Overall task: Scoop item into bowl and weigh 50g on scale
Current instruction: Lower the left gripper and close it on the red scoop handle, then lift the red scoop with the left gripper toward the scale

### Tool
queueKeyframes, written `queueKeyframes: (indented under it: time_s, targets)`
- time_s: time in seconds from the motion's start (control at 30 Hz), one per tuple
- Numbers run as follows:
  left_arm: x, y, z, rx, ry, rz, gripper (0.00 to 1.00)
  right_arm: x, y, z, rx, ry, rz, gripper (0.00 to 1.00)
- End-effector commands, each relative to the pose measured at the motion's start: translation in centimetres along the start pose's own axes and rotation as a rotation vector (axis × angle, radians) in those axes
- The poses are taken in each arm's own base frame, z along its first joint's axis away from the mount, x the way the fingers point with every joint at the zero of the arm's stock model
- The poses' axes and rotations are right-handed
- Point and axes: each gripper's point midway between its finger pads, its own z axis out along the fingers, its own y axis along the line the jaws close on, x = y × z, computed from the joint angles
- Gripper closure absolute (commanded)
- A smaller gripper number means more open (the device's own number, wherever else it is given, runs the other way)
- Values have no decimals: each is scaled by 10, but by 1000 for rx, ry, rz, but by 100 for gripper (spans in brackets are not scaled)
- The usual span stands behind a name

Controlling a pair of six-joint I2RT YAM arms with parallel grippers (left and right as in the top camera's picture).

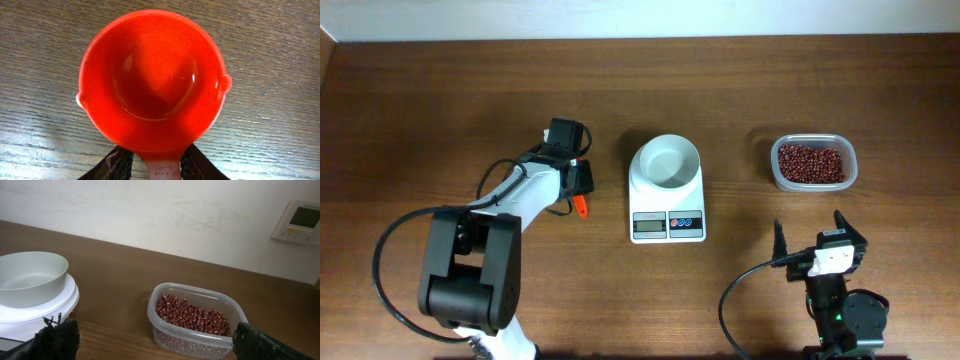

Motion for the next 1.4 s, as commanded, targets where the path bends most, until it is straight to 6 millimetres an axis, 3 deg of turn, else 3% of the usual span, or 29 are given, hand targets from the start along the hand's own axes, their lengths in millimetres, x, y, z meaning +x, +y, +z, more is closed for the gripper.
queueKeyframes:
  time_s: [0.0, 0.17, 0.3, 0.4, 0.43, 0.53, 0.63, 0.73, 0.77, 0.8, 0.93, 1.37]
  targets:
    - [7, 1, 3, 4, 18, 2, 73, 2, 3, 0, -12, 2, 4, 1]
    - [7, 2, -4, 5, 19, 2, 84, 2, 3, 0, -12, 2, 4, 1]
    - [-3, -1, -33, 40, -28, -4, 87, 2, 3, 0, -12, 2, 4, 1]
    - [-4, -17, -62, 162, -26, -16, 86, 2, 3, 0, -12, 2, 4, 1]
    - [-6, -12, -75, 189, -13, -91, 86, 2, 3, 0, -12, 2, 4, 1]
    - [-8, 2, -89, 324, 48, -243, 81, 2, 3, 0, -12, 2, 4, 1]
    - [-6, 22, -88, 320, 79, -309, 82, 2, 3, 0, -12, 2, 4, 1]
    - [2, 23, -88, 310, 112, -313, 82, 2, 3, 0, -12, 2, 4, 1]
    - [7, 23, -88, 305, 132, -315, 89, 2, 3, 0, -12, 2, 4, 1]
    - [15, 25, -88, 294, 166, -320, 84, 2, 3, 0, -12, 2, 4, 1]
    - [26, 25, -90, 285, 211, -326, 86, 2, 3, 0, -12, 2, 4, 1]
    - [28, 21, -92, 313, 225, -328, 87, 2, 3, 0, -12, 2, 4, 1]
